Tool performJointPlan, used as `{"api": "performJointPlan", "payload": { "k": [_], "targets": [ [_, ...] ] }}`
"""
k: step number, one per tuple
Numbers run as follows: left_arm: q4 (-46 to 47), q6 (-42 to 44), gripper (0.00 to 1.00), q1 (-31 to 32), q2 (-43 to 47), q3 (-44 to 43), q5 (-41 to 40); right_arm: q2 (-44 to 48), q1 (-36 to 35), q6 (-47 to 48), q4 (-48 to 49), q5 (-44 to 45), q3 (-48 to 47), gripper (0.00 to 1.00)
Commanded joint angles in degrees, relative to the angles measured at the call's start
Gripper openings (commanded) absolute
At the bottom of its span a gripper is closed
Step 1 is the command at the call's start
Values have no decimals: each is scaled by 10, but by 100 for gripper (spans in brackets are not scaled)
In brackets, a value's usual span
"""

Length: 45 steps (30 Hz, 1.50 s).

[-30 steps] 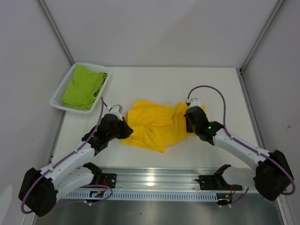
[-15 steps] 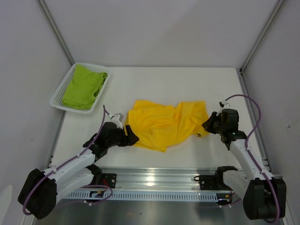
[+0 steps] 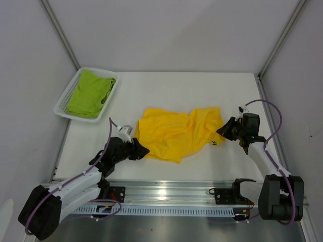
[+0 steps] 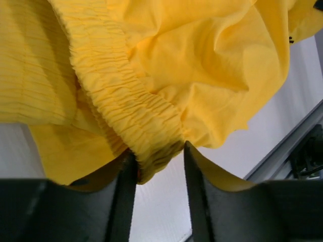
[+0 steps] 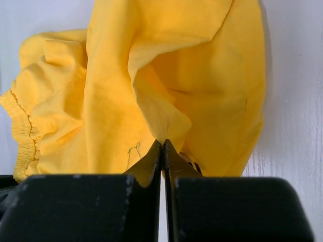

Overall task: Fold and stack the shorts
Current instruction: Flatten the shorts out

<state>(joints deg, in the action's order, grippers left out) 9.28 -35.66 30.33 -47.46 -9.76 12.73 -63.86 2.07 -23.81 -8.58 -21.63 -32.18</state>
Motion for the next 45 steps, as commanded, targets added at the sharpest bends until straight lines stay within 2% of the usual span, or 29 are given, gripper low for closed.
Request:
{"api": "performJointPlan", "payload": {
  "k": [1, 3, 4, 5, 6, 7, 12, 14, 15, 16, 17, 19, 24, 25, 28, 32, 38, 43, 45],
  "targets": [
    [86, 8, 40, -4, -3, 18, 23, 1, 4, -5, 27, -19, -24, 0],
    [111, -2, 29, -4, -20, 18, 29, 3, 4, -8, 30, -23, -23, 0],
    [120, -9, 19, -4, -26, 17, 33, 2, 4, -10, 30, -25, -22, 0],
    [134, -13, 13, -4, -36, 14, 37, 3, 4, -11, 31, -26, -23, 0],
    [137, -17, 2, -4, -40, 11, 40, 4, 4, -12, 31, -27, -23, 0],
    [132, -18, 0, -4, -42, 0, 45, 7, 5, -13, 30, -27, -24, 0],
    [26, -19, 0, -46, -12, -68, 65, 32, 28, -18, 27, -39, -26, 0],
    [-34, -22, 0, -92, -1, -123, 68, 50, 48, -22, 46, -76, -24, 0],
    [-102, -20, 0, -111, 3, -143, 64, 58, 52, -21, 61, -101, -15, 0],
    [-142, -17, 0, -153, 3, -202, 60, 73, 53, -22, 72, -116, -12, 0],
    [-172, -16, 0, -171, 0, -220, 60, 81, 53, -26, 80, -132, -10, 0],
    [-219, -14, 0, -226, -3, -269, 68, 99, 53, -36, 106, -143, -1, 0],
    [-295, 1, 0, -298, -26, -394, 63, 158, 57, -37, 112, -155, 3, 0],
    [-303, 7, 0, -325, -32, -429, 68, 164, 58, -38, 114, -158, 2, 0],
    [-318, 9, 0, -354, -52, -471, 92, 182, 59, -43, 127, -173, -1, 0],
    [-328, 7, 0, -378, -60, -510, 108, 202, 62, -69, 171, -204, -4, 0],
    [-350, 5, 0, -429, -81, -600, 183, 200, 65, -104, 246, -235, -43, 0],
    [-278, -34, 0, -445, -79, -651, 300, 184, 71, -104, 239, -235, -121, 0],
    [-256, -52, 0, -448, -76, -684, 319, 177, 73, -105, 232, -235, -173, 0]
  ]
}}
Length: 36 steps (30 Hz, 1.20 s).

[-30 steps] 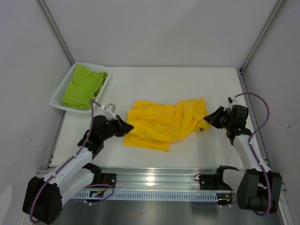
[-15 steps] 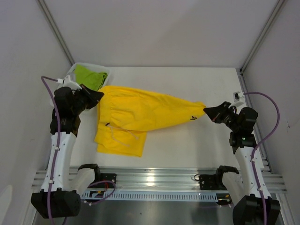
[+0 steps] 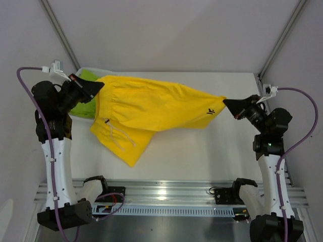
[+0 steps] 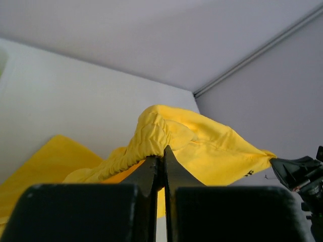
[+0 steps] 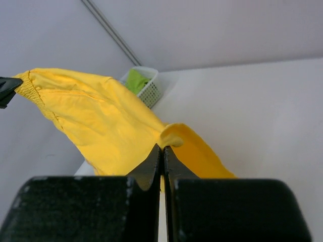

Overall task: Fold and stack the shorts
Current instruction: Flatten the shorts out

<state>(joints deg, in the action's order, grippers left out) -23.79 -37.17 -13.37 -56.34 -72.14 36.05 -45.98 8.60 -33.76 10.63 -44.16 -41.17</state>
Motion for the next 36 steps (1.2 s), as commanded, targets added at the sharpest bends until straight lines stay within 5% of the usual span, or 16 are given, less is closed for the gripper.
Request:
{"api": "performJointPlan", "payload": {
  "k": [1, 12, 20, 28, 36],
  "targets": [
    [98, -41, 0, -12, 17, -70, 102, -9, 8, -10, 43, -14, -100, 0],
    [137, -75, 0, -20, 39, -286, 105, -3, 10, 10, -80, -8, -334, 0],
    [97, -37, 0, -21, 83, -398, 90, 126, 9, 57, -162, 50, -407, 0],
    [46, -3, 0, -21, 107, -396, 48, 189, 8, 79, -180, 101, -409, 0],
    [217, -55, 0, -20, 61, -166, 36, 133, 7, 27, -159, 128, -321, 0]
  ]
}}
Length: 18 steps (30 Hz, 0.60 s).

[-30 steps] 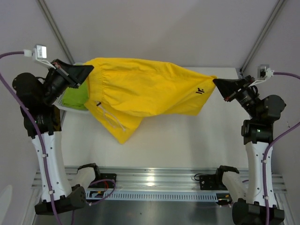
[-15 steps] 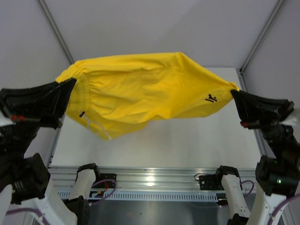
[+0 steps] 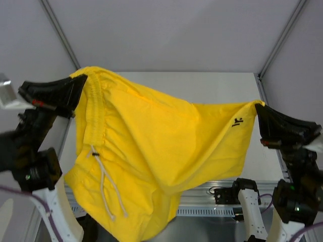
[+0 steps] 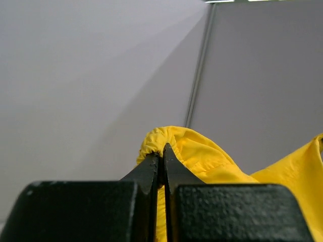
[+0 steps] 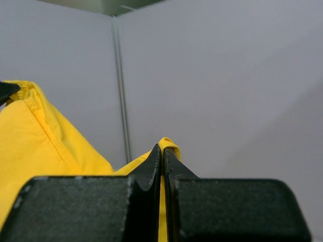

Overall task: Fold and stack the shorts
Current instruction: Flatten the shorts out

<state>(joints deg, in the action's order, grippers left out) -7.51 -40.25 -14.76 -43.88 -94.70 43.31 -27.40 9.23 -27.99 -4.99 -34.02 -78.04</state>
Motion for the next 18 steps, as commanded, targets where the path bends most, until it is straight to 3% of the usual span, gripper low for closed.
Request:
{"api": "performJointPlan", "payload": {
  "k": [1, 4, 11, 14, 18],
  "targets": [
    [67, -26, 0, -7, -75, 89, -41, -65, 1, -36, -2, 27, 59, 0],
    [124, -20, 0, 5, -125, 153, -57, -118, 1, -50, 9, 28, 95, 0],
    [166, 90, 0, 189, -222, 277, -231, -178, -4, -110, 160, 83, 291, 0],
    [209, 92, 0, 206, -319, 303, -248, -253, -13, -117, 218, 107, 337, 0],
    [245, 104, 0, 216, -443, 275, -255, -348, -27, -117, 291, 136, 358, 0]
  ]
}}
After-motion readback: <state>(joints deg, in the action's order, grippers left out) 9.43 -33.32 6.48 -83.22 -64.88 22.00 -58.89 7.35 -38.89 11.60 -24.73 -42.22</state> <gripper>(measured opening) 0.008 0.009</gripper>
